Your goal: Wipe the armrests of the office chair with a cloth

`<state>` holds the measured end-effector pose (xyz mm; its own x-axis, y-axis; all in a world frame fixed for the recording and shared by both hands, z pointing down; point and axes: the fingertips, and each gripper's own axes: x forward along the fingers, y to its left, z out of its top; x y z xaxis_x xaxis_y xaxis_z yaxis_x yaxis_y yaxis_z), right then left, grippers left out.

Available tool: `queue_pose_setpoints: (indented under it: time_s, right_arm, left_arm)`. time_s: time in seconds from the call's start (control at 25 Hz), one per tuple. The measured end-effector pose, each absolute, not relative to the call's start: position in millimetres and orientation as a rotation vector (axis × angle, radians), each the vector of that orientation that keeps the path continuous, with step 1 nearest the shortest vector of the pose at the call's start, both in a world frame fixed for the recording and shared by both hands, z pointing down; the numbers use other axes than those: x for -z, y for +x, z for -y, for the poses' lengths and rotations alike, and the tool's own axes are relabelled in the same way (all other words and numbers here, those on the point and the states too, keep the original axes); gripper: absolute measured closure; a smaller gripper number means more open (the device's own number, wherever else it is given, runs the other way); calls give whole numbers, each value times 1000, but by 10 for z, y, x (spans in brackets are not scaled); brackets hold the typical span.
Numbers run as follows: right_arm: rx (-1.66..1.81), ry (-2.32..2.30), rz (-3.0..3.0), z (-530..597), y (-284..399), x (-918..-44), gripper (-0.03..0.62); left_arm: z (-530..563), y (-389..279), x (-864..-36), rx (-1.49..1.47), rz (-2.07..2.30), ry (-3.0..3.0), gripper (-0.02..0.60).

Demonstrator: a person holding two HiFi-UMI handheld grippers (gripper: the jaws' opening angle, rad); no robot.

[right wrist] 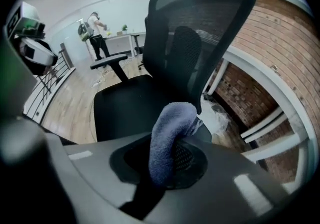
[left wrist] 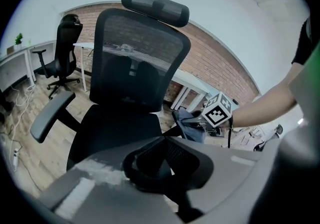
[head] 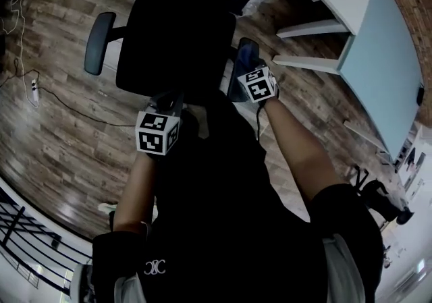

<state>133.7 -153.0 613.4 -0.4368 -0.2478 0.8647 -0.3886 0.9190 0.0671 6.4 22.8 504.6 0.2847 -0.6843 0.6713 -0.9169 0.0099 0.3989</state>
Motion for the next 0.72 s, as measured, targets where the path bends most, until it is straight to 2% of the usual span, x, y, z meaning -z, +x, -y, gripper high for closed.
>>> queue_pose_setpoints:
  time_s: [0.44, 0.72]
  right_arm:
    - [37, -551, 1592, 1587, 958, -6194, 546]
    - [56, -1092, 1059, 1268, 1138, -6409, 549]
  left_arm:
    - [-225, -37, -5245, -153, 1612, 1562, 576]
    - [-268, 124, -5432, -112, 1664, 1480, 575]
